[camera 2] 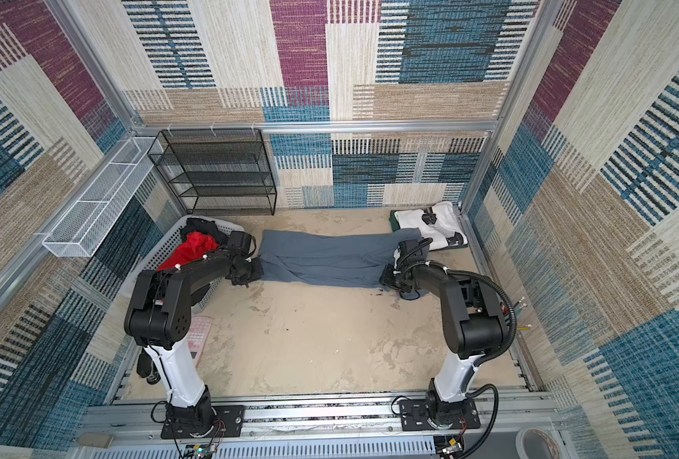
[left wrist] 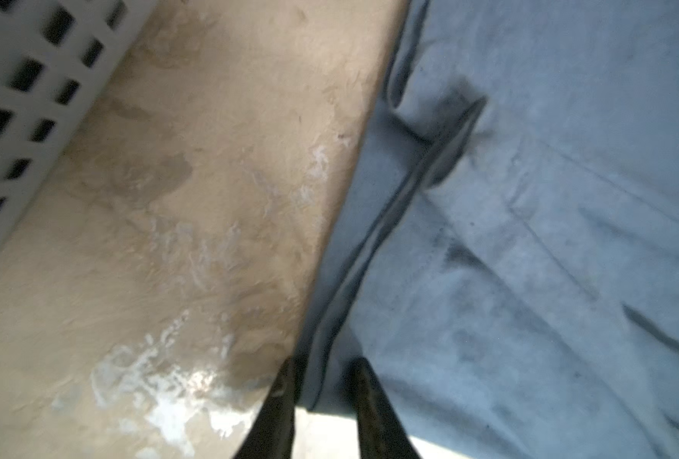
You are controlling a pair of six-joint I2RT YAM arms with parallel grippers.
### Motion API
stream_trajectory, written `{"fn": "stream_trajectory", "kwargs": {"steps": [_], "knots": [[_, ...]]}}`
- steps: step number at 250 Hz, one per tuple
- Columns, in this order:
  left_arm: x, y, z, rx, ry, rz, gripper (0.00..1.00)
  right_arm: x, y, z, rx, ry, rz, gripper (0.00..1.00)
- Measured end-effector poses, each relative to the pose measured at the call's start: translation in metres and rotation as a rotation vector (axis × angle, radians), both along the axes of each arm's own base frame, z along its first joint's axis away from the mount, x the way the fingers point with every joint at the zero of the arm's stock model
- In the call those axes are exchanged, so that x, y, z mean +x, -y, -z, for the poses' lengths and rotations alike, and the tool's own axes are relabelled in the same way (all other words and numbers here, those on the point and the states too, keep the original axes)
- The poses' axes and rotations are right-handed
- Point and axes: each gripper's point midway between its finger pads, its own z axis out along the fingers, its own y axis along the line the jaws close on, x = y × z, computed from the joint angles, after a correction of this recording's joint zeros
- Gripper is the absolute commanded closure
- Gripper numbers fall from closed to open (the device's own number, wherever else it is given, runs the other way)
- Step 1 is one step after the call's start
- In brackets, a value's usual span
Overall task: Fold and stack the t-shirts
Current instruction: 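Pinch the folded shirt's ends with both grippers and straighten it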
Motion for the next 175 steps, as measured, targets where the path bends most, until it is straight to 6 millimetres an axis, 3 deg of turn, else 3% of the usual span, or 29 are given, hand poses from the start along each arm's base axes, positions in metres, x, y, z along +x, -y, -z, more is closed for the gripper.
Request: {"fn": "stream_trajectory", "kwargs": {"steps": [48, 107, 144, 175], "knots": [[0.001, -0.001, -0.002, 0.001, 0.002, 0.006, 1.00, -0.004, 0.003, -0.011, -0.011, 0.015, 0.009, 0.83], [-0.027, -0.005, -0.002, 0.010, -0.034, 0.004, 1.00, -0.011, 0.008, -0.035, -0.029, 0.022, 0.026, 0.96], [-0.032, -0.007, 0.000, 0.014, -0.037, 0.002, 1.00, 0.009, 0.009, -0.058, -0.047, 0.055, 0.026, 1.00], [-0.032, -0.007, 0.001, 0.014, -0.030, 0.002, 1.00, 0.030, 0.009, -0.064, -0.072, 0.063, 0.021, 1.00]]}}
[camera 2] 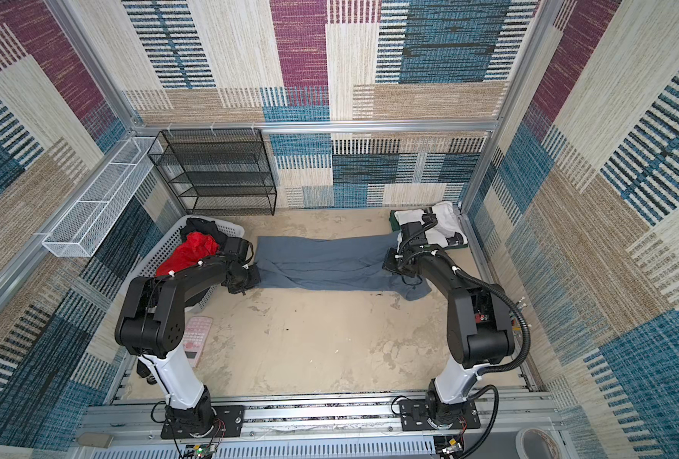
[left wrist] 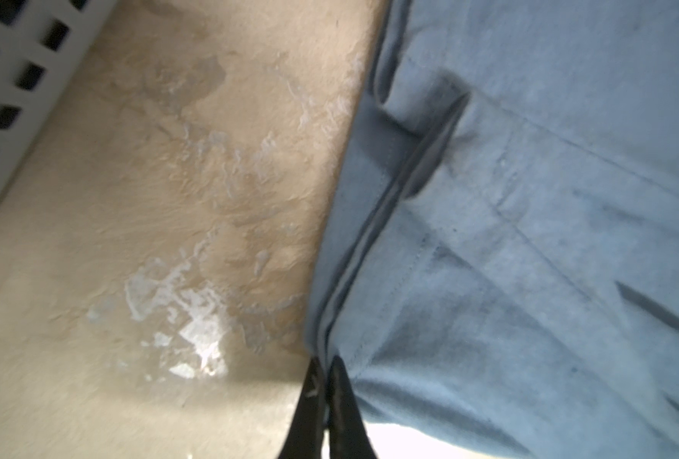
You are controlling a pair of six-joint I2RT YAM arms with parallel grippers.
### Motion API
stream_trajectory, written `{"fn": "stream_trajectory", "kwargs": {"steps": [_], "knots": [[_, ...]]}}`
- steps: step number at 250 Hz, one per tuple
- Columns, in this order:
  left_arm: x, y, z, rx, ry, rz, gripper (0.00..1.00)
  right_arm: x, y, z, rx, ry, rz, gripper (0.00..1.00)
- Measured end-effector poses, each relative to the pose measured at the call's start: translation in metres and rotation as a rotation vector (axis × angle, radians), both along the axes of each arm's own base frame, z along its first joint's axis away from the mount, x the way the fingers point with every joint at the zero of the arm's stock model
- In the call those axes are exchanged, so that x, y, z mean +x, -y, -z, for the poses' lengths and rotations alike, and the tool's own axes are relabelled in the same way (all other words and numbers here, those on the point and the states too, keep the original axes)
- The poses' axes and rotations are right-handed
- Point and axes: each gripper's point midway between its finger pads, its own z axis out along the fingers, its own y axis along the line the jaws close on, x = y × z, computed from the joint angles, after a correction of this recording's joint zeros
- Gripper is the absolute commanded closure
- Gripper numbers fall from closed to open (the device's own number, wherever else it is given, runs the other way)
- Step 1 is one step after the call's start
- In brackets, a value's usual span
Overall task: Fold and stack the t-shirts
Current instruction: 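Pinch the folded shirt's ends with both grippers and straighten it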
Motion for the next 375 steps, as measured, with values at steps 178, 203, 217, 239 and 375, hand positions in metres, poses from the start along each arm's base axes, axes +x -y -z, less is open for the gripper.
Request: {"fn": "stream_trajectory", "kwargs": {"steps": [178, 203, 217, 239, 375], "knots": [[-0.007, -0.005, 0.001, 0.022, 0.034, 0.025, 1.00, 0.117, 0.017, 0.012, -0.241, -0.009, -0.017, 1.00], [-0.010, -0.005, 0.001, 0.021, 0.036, 0.024, 1.00, 0.132, 0.023, 0.013, -0.269, -0.013, -0.013, 0.96], [-0.010, -0.005, 0.001, 0.021, 0.038, 0.024, 1.00, 0.138, 0.023, 0.015, -0.272, -0.019, -0.019, 0.85], [-0.010, -0.005, 0.001, 0.021, 0.039, 0.024, 1.00, 0.143, 0.022, 0.017, -0.275, -0.029, -0.022, 0.24], [-0.021, -0.008, 0.000, 0.025, 0.011, 0.022, 1.00, 0.049, 0.062, -0.059, -0.316, 0.061, 0.111, 0.03]]}}
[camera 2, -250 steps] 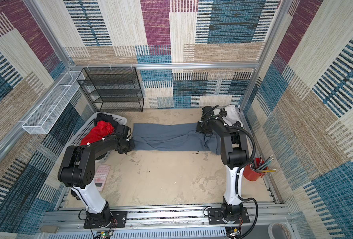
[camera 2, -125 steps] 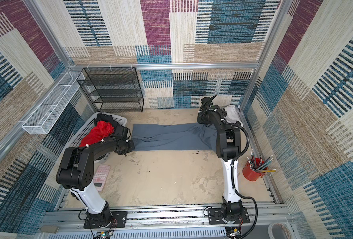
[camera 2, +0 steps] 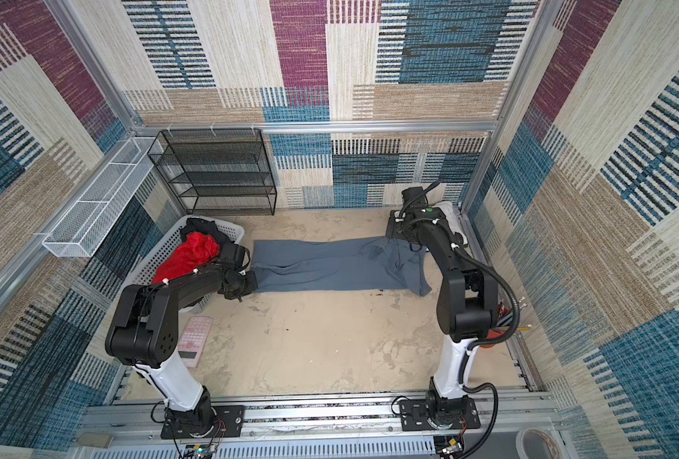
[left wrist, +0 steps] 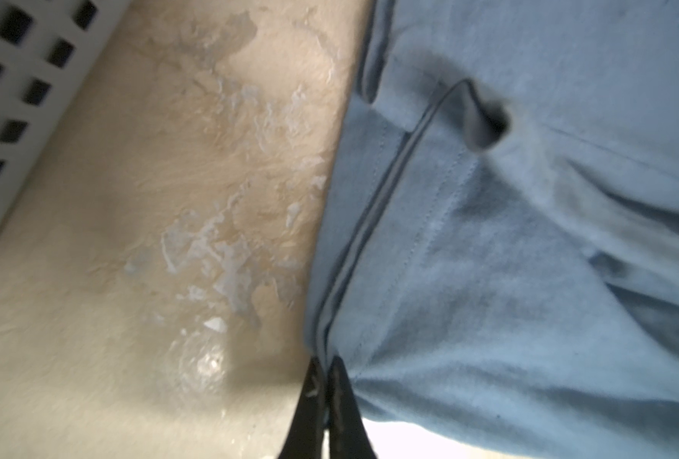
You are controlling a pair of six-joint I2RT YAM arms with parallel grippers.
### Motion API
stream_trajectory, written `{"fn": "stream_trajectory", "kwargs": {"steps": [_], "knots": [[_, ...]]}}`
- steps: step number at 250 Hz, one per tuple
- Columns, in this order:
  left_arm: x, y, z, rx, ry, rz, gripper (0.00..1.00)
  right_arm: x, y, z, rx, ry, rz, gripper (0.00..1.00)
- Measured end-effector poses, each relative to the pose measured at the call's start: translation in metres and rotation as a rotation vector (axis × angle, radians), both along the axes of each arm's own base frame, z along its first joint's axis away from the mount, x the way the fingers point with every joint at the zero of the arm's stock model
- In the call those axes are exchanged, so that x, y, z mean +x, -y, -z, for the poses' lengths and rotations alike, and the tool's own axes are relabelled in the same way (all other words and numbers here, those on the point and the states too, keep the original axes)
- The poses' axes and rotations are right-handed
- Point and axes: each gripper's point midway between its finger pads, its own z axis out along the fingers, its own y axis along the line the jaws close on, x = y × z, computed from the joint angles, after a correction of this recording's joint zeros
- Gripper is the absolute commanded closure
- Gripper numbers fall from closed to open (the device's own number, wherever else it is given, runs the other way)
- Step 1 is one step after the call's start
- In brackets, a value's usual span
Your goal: Fold and stack the t-shirts
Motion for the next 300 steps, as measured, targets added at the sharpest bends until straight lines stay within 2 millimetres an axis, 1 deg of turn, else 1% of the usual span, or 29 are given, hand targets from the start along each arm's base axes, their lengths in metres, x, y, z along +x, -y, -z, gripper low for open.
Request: {"fn": "stream_trajectory", "kwargs": {"steps": [11, 25, 48, 65, 84, 94, 113, 120, 127, 153, 169, 177, 185, 208, 218, 251, 270, 300], "knots": [[0.000, 0.000, 0.000, 0.000, -0.002, 0.000, 1.00, -0.014, -0.002, 0.004, 0.021, -0.001, 0.002, 0.07], [-0.002, 0.001, 0.000, -0.010, -0.007, 0.003, 1.00, -0.035, -0.010, 0.014, 0.075, -0.012, -0.010, 0.11], [-0.005, 0.002, -0.001, -0.016, -0.013, 0.006, 1.00, -0.066, -0.028, 0.039, 0.172, -0.055, -0.036, 0.16], [-0.009, 0.001, -0.001, -0.015, -0.019, 0.006, 1.00, -0.080, -0.042, 0.056, 0.223, -0.092, -0.064, 0.19], [-0.014, 0.001, -0.001, -0.014, -0.026, 0.005, 1.00, -0.087, -0.054, 0.066, 0.255, -0.114, -0.095, 0.25], [-0.015, 0.001, -0.001, -0.014, -0.027, 0.005, 1.00, -0.085, -0.058, 0.068, 0.273, -0.112, -0.105, 0.29], [-0.015, 0.001, -0.002, -0.015, -0.026, 0.006, 1.00, -0.077, -0.057, 0.073, 0.269, -0.097, -0.101, 0.31], [-0.015, 0.001, -0.002, -0.015, -0.026, 0.006, 1.00, -0.075, -0.058, 0.075, 0.271, -0.101, -0.098, 0.35], [-0.016, 0.001, -0.002, -0.017, -0.026, 0.007, 1.00, -0.072, -0.057, 0.078, 0.265, -0.105, -0.094, 0.36], [-0.018, 0.002, 0.000, -0.021, -0.032, 0.008, 1.00, -0.057, -0.055, 0.087, 0.239, -0.109, -0.084, 0.42], [-0.018, 0.001, 0.001, -0.021, -0.031, 0.008, 1.00, -0.049, -0.050, 0.091, 0.206, -0.110, -0.075, 0.55], [-0.018, 0.001, 0.001, -0.022, -0.030, 0.008, 1.00, -0.046, -0.048, 0.093, 0.192, -0.110, -0.071, 0.63], [-0.018, 0.001, 0.001, -0.021, -0.028, 0.008, 1.00, -0.044, -0.046, 0.093, 0.175, -0.109, -0.067, 0.69], [-0.019, 0.001, 0.001, -0.024, -0.025, 0.008, 1.00, -0.036, -0.038, 0.090, 0.129, -0.097, -0.047, 0.86], [-0.019, 0.001, 0.001, -0.025, -0.026, 0.007, 1.00, -0.033, -0.035, 0.087, 0.111, -0.091, -0.043, 0.91], [-0.023, 0.000, 0.000, -0.021, -0.029, 0.006, 1.00, -0.020, -0.026, 0.074, 0.050, -0.060, -0.030, 0.95], [-0.026, -0.002, -0.001, -0.016, -0.032, 0.001, 1.00, -0.010, -0.021, 0.068, 0.009, -0.052, -0.028, 1.00], [-0.031, -0.003, -0.003, -0.013, -0.029, 0.000, 1.00, 0.016, -0.014, 0.067, -0.065, -0.046, -0.019, 1.00]]}}
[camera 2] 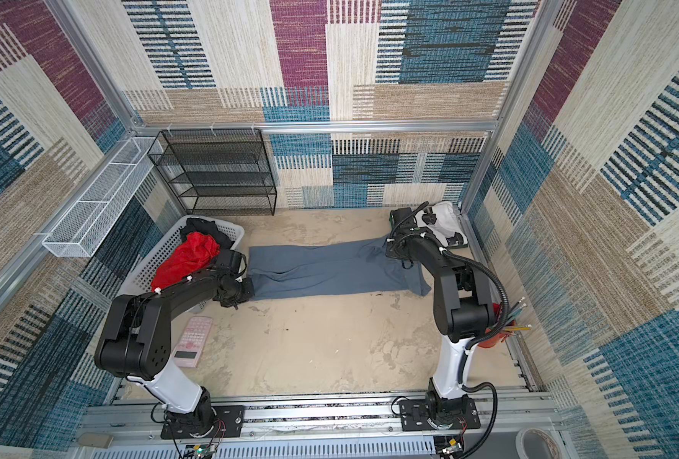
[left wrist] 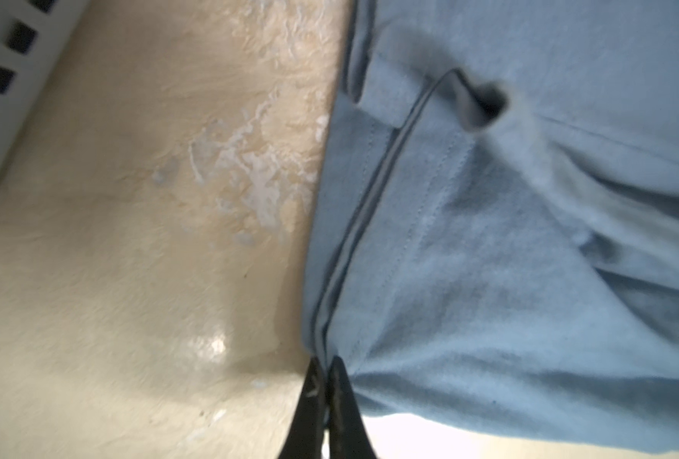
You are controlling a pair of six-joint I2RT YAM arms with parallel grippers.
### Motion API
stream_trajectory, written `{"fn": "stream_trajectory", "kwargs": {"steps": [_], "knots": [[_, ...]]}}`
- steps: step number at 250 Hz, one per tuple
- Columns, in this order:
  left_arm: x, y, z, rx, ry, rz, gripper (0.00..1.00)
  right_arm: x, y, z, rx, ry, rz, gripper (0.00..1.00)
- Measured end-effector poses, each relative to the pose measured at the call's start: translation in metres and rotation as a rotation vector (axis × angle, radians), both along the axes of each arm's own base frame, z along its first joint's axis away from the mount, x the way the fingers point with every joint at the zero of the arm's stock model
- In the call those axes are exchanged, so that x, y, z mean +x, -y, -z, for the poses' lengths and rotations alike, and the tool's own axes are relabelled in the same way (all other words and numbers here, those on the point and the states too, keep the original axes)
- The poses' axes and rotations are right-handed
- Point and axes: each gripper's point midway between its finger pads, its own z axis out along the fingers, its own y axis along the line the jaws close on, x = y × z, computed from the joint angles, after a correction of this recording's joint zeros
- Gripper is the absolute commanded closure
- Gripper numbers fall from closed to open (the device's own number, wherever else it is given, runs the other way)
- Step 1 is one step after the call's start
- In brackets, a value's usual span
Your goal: Fold and stack the t-shirts
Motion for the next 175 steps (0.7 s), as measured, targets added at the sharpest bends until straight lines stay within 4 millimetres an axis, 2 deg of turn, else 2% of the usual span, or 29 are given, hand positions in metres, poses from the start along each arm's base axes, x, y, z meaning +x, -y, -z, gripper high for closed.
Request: {"fn": "stream_trajectory", "kwargs": {"steps": [18, 44, 70, 80, 91, 97, 106, 113, 137, 163, 175], "knots": [[-0.004, -0.001, 0.000, 0.001, -0.002, 0.000, 1.00, 0.018, 0.006, 0.003, -0.055, -0.002, 0.004, 1.00], [-0.010, -0.002, 0.000, 0.001, -0.003, 0.000, 1.00, 0.040, 0.013, 0.006, -0.123, -0.012, 0.009, 0.94], [-0.017, -0.002, 0.000, 0.001, -0.006, -0.001, 1.00, 0.057, 0.021, 0.000, -0.188, -0.006, 0.030, 0.73], [-0.018, -0.003, 0.000, 0.002, -0.006, -0.001, 1.00, 0.062, 0.024, -0.005, -0.211, 0.002, 0.031, 0.61], [-0.021, -0.003, -0.001, 0.004, -0.005, -0.002, 1.00, 0.067, 0.026, -0.012, -0.227, 0.011, 0.037, 0.31], [-0.022, -0.004, -0.002, 0.004, -0.004, -0.002, 1.00, 0.070, 0.027, -0.016, -0.234, 0.020, 0.041, 0.19], [-0.024, -0.004, -0.003, 0.005, -0.005, -0.004, 1.00, 0.073, 0.028, -0.021, -0.247, 0.028, 0.038, 0.06], [-0.026, -0.005, -0.003, 0.006, -0.006, -0.007, 1.00, 0.074, 0.029, -0.025, -0.254, 0.032, 0.037, 0.00], [-0.034, -0.007, -0.008, 0.008, 0.006, -0.021, 1.00, 0.072, 0.030, -0.032, -0.259, 0.036, 0.036, 0.01], [-0.046, -0.010, -0.015, 0.002, 0.021, -0.052, 1.00, 0.049, 0.027, -0.037, -0.227, 0.025, 0.033, 0.01], [-0.053, -0.012, -0.019, 0.001, 0.028, -0.066, 0.85, 0.031, 0.022, -0.045, -0.206, 0.032, 0.033, 0.01]]}}
